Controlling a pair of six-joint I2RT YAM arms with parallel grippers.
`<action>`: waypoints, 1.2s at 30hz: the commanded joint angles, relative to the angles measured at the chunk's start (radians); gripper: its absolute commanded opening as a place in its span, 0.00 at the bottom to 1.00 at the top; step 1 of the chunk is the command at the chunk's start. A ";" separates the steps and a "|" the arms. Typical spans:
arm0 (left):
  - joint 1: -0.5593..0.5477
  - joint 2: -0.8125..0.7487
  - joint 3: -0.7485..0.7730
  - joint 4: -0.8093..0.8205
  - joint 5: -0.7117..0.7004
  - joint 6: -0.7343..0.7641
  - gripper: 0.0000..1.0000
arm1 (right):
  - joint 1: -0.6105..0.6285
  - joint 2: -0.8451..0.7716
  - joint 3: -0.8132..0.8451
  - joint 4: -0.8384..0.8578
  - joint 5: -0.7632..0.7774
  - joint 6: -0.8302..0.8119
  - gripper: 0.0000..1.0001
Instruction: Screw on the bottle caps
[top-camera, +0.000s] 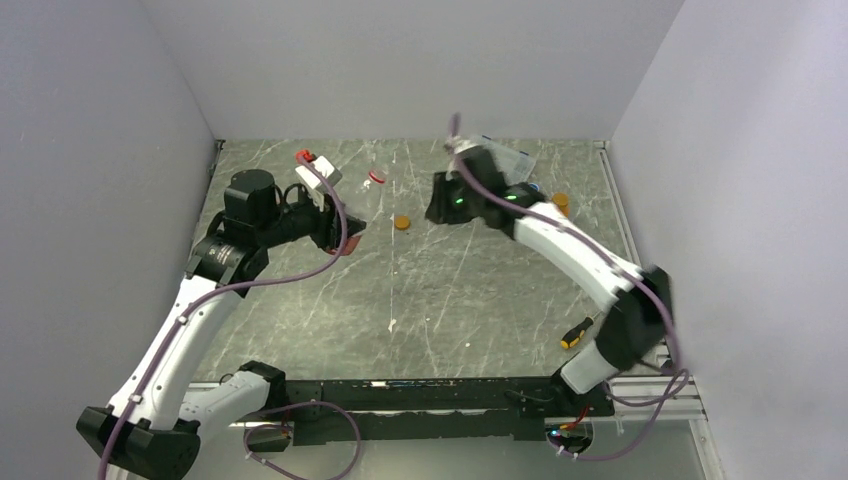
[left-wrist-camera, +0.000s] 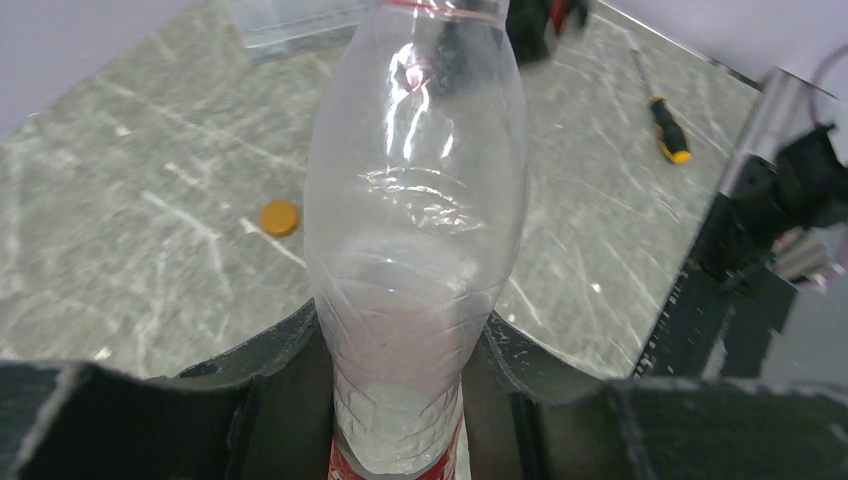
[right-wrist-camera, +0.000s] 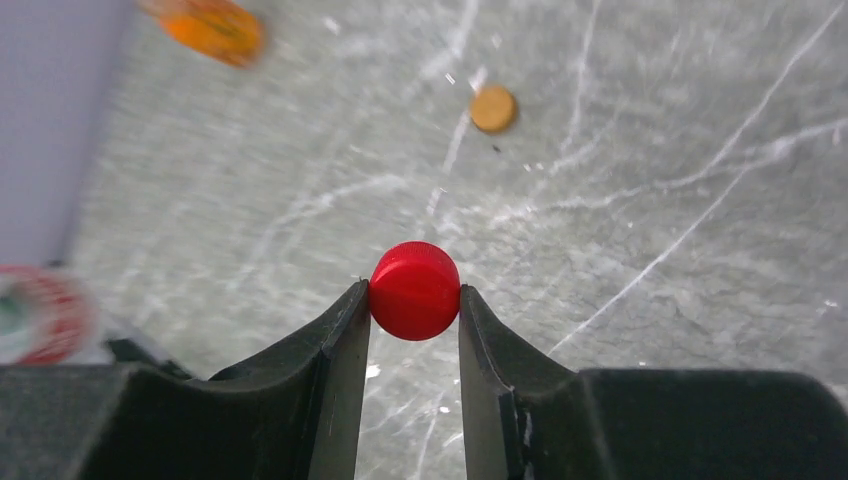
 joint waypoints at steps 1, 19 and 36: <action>0.001 0.028 0.012 -0.019 0.272 0.091 0.35 | -0.073 -0.199 -0.041 -0.016 -0.268 -0.028 0.08; -0.109 0.041 -0.035 0.063 0.595 0.087 0.33 | -0.168 -0.382 -0.063 0.392 -0.978 0.210 0.09; -0.116 0.068 -0.038 0.135 0.595 0.058 0.24 | -0.094 -0.382 -0.045 0.330 -1.014 0.143 0.10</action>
